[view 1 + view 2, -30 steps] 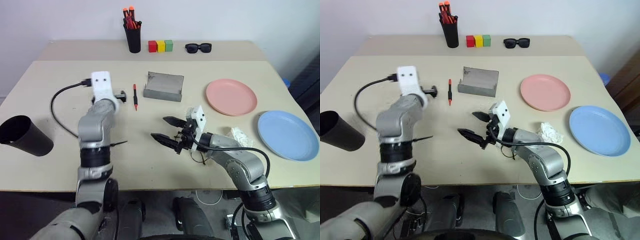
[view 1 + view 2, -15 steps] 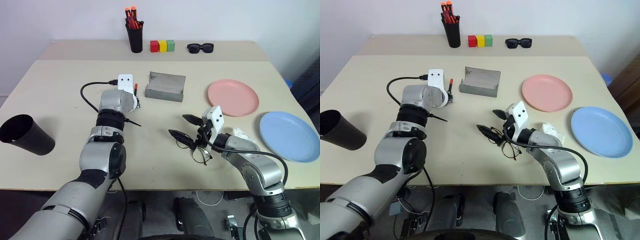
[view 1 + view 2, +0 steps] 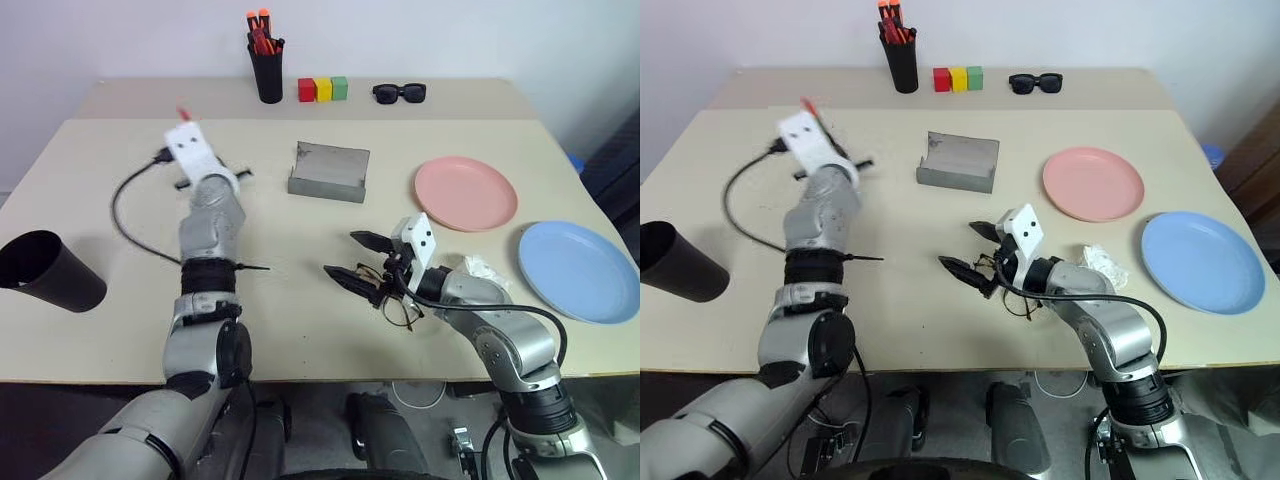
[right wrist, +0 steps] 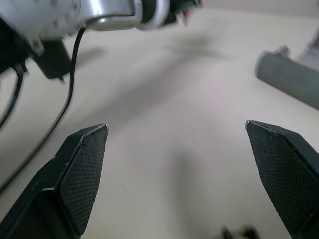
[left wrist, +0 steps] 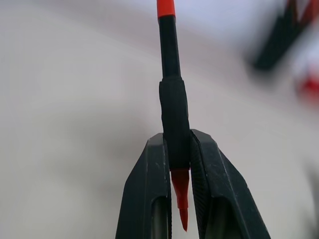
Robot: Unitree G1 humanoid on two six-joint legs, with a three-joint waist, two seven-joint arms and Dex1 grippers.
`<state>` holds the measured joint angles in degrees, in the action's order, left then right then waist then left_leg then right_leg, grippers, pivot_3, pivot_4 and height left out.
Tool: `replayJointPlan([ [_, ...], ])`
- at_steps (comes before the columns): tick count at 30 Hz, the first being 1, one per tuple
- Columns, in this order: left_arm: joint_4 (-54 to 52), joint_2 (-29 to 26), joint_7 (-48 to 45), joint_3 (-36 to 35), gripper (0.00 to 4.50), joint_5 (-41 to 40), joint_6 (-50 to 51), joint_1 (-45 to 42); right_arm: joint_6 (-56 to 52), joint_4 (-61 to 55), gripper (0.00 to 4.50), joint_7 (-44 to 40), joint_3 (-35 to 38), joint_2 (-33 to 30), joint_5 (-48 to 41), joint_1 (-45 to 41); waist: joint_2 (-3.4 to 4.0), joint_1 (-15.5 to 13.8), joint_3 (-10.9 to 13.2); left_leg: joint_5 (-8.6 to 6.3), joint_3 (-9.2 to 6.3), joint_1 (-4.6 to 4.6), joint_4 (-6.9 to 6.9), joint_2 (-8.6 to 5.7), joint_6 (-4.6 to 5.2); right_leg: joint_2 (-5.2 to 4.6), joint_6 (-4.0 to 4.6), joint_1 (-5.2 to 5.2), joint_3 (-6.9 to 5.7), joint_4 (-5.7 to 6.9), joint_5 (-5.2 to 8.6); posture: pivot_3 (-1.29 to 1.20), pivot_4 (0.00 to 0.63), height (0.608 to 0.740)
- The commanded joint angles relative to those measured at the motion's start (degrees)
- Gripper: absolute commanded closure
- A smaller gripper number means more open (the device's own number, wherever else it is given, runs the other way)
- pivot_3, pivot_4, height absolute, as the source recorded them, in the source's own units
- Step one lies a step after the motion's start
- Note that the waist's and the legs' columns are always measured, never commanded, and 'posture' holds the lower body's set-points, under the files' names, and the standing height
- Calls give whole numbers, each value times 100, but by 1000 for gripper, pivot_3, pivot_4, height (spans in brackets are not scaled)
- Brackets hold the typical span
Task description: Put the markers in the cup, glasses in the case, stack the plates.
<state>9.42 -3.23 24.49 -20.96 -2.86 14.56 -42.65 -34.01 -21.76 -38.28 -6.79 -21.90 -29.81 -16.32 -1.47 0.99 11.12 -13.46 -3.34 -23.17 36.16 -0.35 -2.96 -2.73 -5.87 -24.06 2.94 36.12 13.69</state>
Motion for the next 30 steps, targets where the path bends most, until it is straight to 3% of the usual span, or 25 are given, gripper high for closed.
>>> replayJointPlan([
  [1, -1870, -283, 331, 412, 4461, 1139, -586, 899, -74, -308, 0, -211, -18, 171, -451, -192, -1, -13, 0, 0, 1, -8, 0, 0, 0, 1, 1, -11, 0, 0, -2, 0, 150, 740],
  [7, -3659, -163, 385, 61, 4461, 1698, -50, 2631, -547, -504, 0, -462, -142, 575, -1389, -613, -1, -61, -3, 1, -6, -19, 30, 0, 2, 5, 6, -3, -8, 0, -8, 0, 150, 740],
  [12, -4060, -195, 410, -471, 4461, 1801, 230, 3300, -740, -331, 0, -545, -181, 717, -1678, -820, -2, -23, -4, 1, -9, -17, 58, 11, 4, 21, 32, 6, -14, 3, -9, 0, 150, 740],
  [18, -3840, -389, 295, -916, 4461, 1617, 63, 3407, -808, -174, 0, -641, -252, 819, -1760, -939, -2, -26, -4, 1, -9, -18, 62, 11, 4, 21, 24, 8, -17, 4, -13, 0, 150, 740],
  [30, -3074, -502, 254, -1073, 4461, 1348, -244, 3354, -772, -257, 0, -460, -248, 917, -1733, -869, -2, -18, -4, 1, -9, -18, 63, 12, 5, 20, 21, 7, -16, 5, -15, 0, 150, 740],
])
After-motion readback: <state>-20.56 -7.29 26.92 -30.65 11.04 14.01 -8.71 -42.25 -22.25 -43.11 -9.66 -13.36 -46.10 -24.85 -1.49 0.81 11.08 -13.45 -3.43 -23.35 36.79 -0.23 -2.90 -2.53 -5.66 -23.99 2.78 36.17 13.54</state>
